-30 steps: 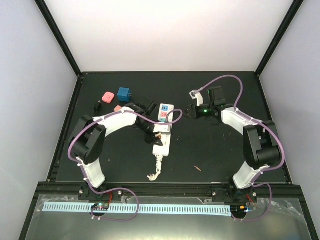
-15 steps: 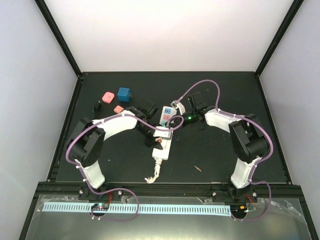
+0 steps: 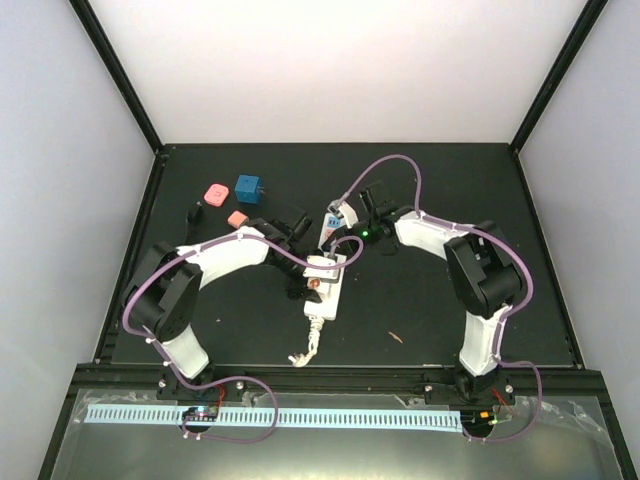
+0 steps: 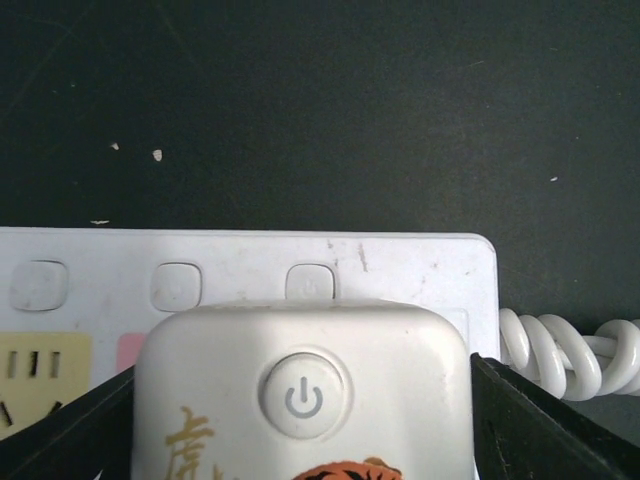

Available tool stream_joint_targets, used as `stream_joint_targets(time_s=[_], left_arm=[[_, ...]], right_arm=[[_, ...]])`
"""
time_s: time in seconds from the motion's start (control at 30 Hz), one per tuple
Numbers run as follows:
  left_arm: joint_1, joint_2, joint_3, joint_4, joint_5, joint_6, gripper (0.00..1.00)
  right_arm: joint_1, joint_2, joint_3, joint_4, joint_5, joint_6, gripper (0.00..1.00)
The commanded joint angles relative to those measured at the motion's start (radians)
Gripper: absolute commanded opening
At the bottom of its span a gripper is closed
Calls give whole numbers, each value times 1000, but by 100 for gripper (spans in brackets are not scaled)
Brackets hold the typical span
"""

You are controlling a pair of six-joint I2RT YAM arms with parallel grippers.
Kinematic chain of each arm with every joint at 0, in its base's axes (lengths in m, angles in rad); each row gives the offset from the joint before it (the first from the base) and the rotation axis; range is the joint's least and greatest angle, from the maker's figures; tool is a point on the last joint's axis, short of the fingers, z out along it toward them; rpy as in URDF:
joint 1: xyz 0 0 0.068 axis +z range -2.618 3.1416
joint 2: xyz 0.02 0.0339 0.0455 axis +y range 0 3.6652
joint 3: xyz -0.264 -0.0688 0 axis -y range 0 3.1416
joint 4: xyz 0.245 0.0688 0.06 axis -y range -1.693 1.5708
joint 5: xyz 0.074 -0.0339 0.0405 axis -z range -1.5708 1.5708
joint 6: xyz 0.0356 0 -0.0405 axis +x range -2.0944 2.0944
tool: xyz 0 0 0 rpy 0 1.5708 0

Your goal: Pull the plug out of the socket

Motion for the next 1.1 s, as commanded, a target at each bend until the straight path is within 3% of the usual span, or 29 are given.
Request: stream_joint_targets(time_s=[0.0,0.23,0.6,1.07], left_arm=[[-7,-36,-14,47,-17,18,77],[-11,-69,-57,97,-25,14,64],[-12,-121,-92,143,-13,-10,40],[5,-128,-50,123,33,-95,31]], right_arm=[[5,71,63,-59,29,-3,16],[20,97,67,-76,74,-31,11],[29,150,79,-105,203,-89,11],[46,192,64,-120,304,-159,11]])
